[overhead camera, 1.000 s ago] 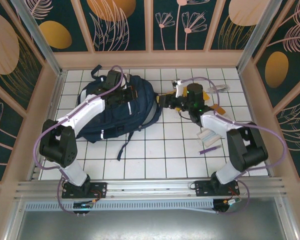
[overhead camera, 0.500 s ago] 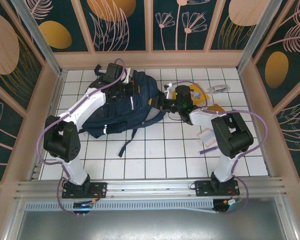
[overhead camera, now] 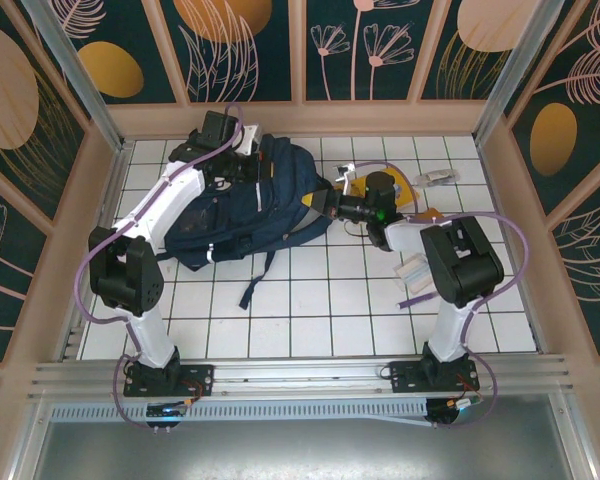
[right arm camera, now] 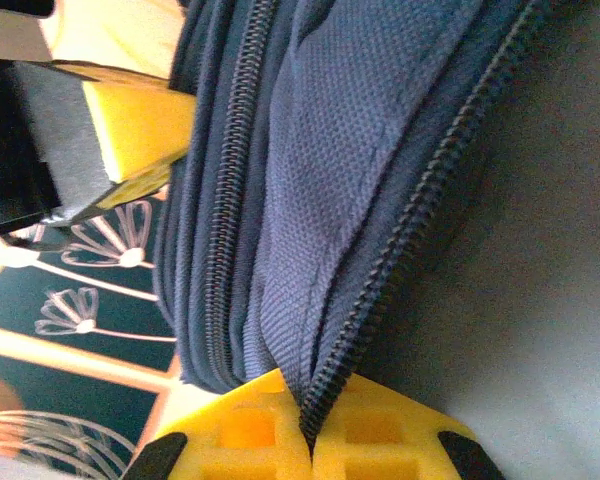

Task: Pack the student bag

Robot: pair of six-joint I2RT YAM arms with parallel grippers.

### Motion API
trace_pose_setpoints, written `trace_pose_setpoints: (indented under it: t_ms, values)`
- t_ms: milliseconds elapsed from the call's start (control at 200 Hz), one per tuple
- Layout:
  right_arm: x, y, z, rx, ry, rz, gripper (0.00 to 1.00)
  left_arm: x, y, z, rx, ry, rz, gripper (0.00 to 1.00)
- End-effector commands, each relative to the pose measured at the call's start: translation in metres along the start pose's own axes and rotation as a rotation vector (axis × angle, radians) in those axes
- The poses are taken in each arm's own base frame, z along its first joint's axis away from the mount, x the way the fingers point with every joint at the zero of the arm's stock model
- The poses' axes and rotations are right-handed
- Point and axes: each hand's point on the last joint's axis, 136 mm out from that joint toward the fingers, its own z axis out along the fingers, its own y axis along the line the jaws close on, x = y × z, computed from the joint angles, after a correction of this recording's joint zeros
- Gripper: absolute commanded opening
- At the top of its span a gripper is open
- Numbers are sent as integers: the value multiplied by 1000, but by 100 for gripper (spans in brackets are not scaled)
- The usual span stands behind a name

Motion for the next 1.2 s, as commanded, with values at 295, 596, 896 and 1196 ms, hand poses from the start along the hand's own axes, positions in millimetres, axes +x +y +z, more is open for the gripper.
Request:
trace_pose_setpoints:
  t_ms: [295,596,896,1196]
  values:
    - [7,55,-16,-351,1,-152,0,-59,18,-6,17,-96,174,0]
    - [-5,41,3,-283,-64,-147,0,-26,6,-35,30,-151,60,57]
    - [-11,26,14,-234,-99,-96,0,128,-45,-38,128,-45,-130,54]
    - [-4,24,27,-208,-79,-73,0,166,-12,18,-70,32,-282,51]
